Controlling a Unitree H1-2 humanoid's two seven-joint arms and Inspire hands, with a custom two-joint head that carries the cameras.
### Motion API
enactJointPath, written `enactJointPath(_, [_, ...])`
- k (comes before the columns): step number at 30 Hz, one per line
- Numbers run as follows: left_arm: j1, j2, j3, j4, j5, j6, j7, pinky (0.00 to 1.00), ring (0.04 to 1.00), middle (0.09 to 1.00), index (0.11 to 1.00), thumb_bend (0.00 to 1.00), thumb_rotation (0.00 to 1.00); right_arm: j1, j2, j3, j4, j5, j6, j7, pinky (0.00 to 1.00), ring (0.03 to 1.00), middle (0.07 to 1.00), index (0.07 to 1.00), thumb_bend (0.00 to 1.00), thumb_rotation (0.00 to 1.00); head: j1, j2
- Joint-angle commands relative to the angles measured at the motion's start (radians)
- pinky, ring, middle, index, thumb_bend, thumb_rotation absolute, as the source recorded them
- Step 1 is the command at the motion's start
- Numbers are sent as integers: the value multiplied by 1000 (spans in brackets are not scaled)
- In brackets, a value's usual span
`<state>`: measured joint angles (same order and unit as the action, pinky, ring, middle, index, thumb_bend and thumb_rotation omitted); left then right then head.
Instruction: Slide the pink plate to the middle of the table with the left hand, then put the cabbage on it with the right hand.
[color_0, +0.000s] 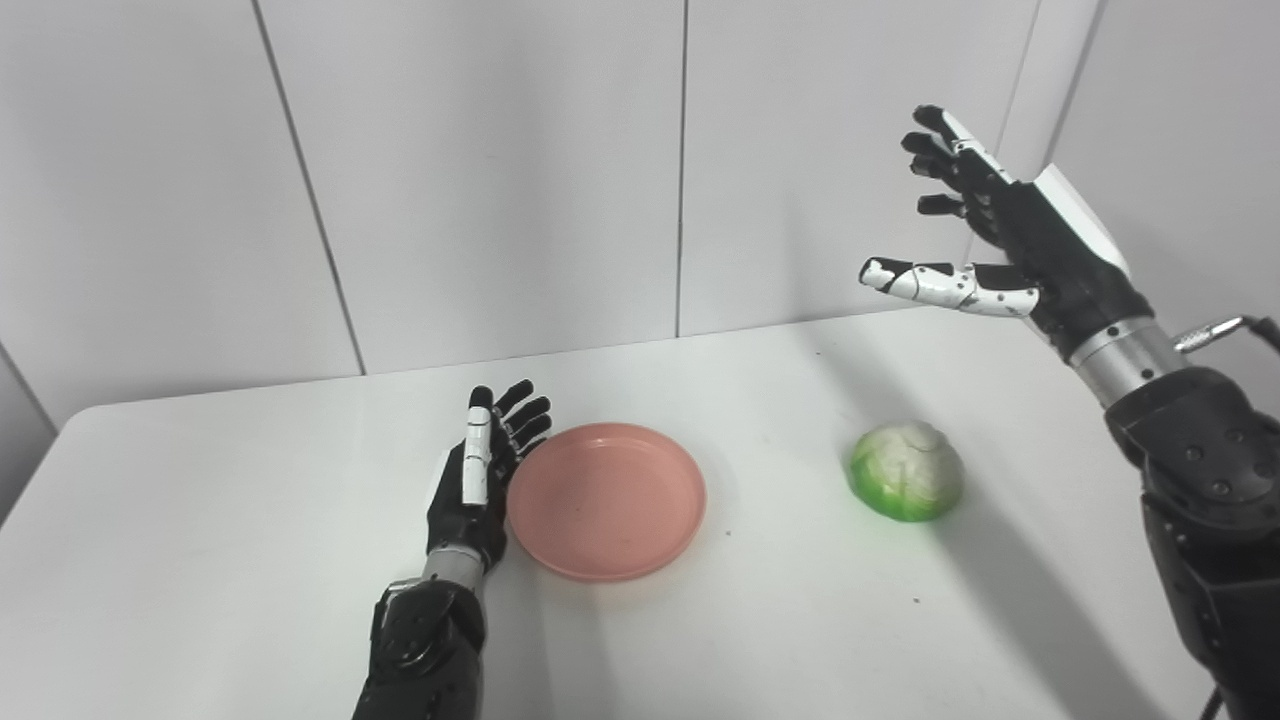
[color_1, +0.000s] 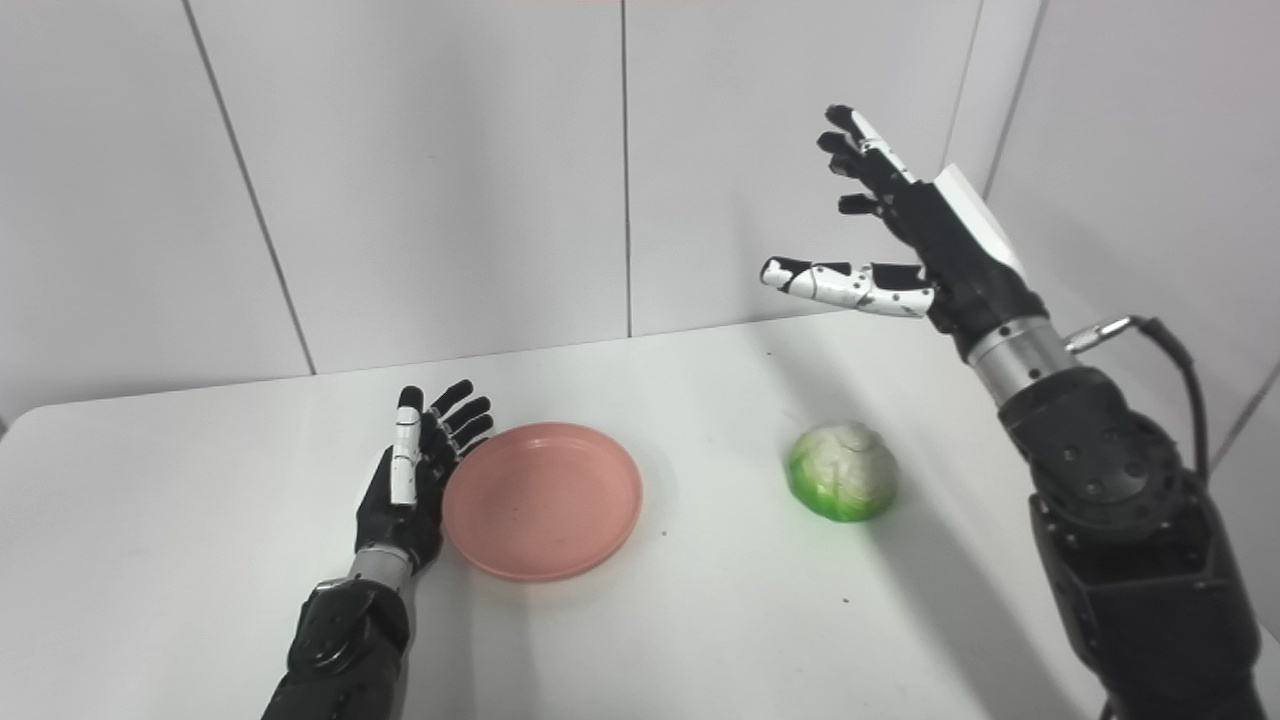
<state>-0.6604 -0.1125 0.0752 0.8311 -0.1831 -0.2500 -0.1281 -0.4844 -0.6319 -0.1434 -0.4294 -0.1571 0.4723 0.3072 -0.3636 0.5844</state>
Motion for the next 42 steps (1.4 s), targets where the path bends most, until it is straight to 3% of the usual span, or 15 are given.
enactJointPath(1, [-25,-2,1,1,-2,-46,-5,797,818,790,774,710,1000,-19,-31,-21,0,-54,-2,68,779,878,906,945,708,482,-14,-2])
enactJointPath(8, [-29,20,1,29,3,-103,-21,833,849,813,786,763,1000,-11,-72,-18,34,-264,-2,318,800,894,923,928,787,415,-80,-13])
enactJointPath(12, [-28,41,-9,35,11,-116,-35,877,883,851,819,746,1000,-13,-70,1,62,-360,-2,414,794,917,944,933,831,389,-118,-18])
enactJointPath(13, [-29,48,-13,37,11,-118,-45,932,923,893,858,742,1000,-14,-68,5,69,-380,-2,439,797,935,964,944,845,370,-118,-18])
enactJointPath(18, [-42,63,-1,73,-14,-131,-75,998,979,940,894,767,1000,-17,-68,71,110,-513,-3,502,828,969,981,943,925,385,-127,-14])
enactJointPath(23, [-44,73,-3,78,-9,-146,-88,1000,996,964,923,750,1000,-10,-70,136,172,-535,-14,450,841,983,981,939,952,369,-132,-12])
enactJointPath(26, [-49,77,-3,91,-3,-158,-82,1000,988,962,930,754,1000,-8,-79,181,221,-546,-53,404,845,971,971,939,987,453,-134,-11])
enactJointPath(30, [-45,80,-8,86,7,-154,-74,1000,992,965,927,765,1000,-10,-86,233,262,-564,-75,362,889,969,970,949,976,476,-138,-12])
enactJointPath(35, [-42,78,-10,84,6,-159,-77,1000,995,968,934,759,1000,-19,-90,293,321,-593,-106,329,978,954,950,938,956,450,-139,-12])
enactJointPath(42, [-36,77,-7,75,-2,-154,-87,1000,996,968,933,757,1000,-30,-86,367,415,-642,-164,253,1000,929,920,918,999,435,-140,-11])
